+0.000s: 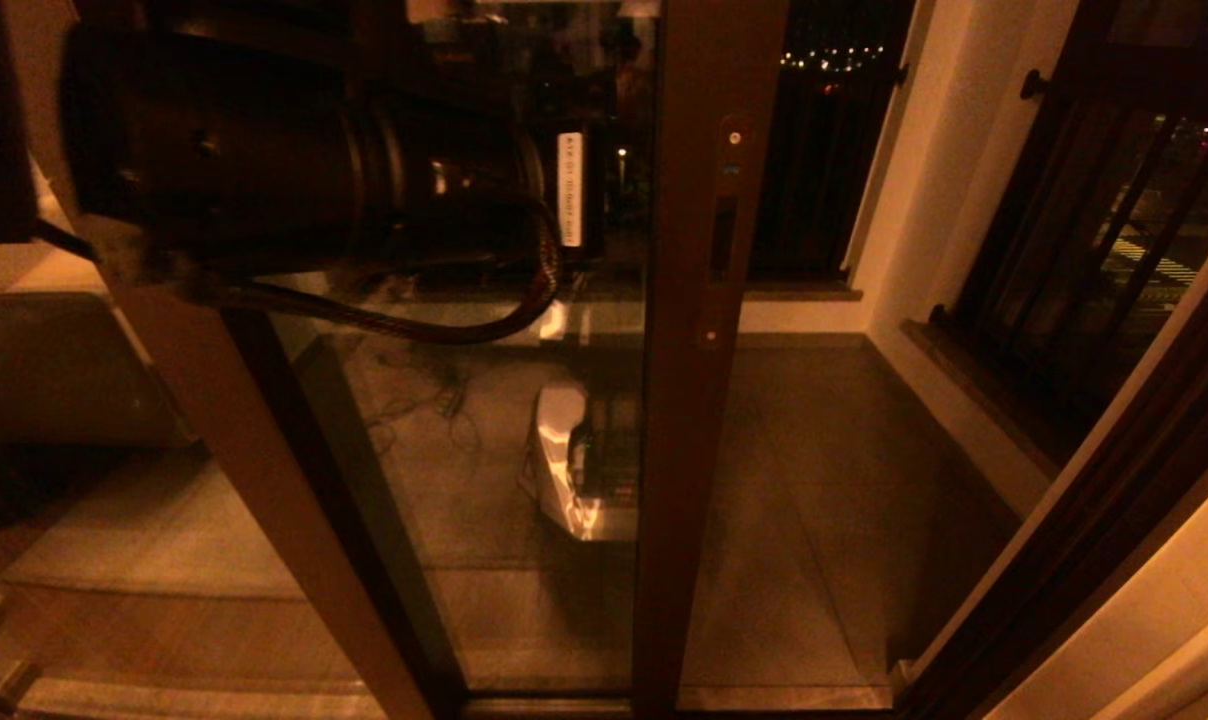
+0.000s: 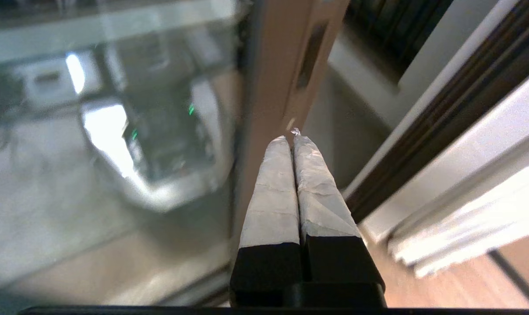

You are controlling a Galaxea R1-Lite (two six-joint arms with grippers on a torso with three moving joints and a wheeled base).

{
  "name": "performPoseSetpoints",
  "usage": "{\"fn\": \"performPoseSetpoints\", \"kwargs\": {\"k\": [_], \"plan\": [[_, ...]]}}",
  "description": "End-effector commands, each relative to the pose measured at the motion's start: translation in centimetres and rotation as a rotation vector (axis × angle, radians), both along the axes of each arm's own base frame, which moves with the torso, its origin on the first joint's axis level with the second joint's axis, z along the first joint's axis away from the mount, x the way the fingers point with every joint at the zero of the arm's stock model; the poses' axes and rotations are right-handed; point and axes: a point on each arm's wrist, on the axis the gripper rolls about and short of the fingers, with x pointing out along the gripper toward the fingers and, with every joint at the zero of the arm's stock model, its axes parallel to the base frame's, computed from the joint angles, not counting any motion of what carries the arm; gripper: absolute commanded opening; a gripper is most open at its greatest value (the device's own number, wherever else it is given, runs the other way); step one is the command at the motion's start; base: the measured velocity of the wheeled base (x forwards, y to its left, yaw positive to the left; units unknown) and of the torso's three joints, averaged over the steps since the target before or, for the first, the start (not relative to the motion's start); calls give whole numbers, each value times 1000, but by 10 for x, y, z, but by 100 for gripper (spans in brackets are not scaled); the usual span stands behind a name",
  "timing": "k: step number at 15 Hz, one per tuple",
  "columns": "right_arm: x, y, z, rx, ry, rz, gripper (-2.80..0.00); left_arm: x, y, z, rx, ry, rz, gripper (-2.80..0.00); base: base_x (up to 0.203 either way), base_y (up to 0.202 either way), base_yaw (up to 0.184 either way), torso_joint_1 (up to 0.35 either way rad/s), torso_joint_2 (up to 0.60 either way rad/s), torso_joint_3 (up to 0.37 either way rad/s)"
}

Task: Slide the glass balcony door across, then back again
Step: Open the slid door

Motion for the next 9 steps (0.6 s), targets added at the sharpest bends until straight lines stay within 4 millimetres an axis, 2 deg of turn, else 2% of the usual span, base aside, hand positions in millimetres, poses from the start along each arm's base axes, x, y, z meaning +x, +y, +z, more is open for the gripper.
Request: {"fn": "performPoseSetpoints", "kwargs": {"k": [1, 5, 9], "plan": [[0, 0, 0, 0, 2, 2, -280, 32, -43, -25, 10, 7, -13, -280, 0, 0, 0, 0, 0, 0], [0, 0, 0, -1, 2, 1, -280, 62, -79, -50, -23, 0, -20, -280, 0, 0, 0, 0, 0, 0], [0, 0, 0, -1, 1, 1, -280, 77, -113, -68, -71, -33, -51, -280, 0, 0, 0, 0, 0, 0]]}}
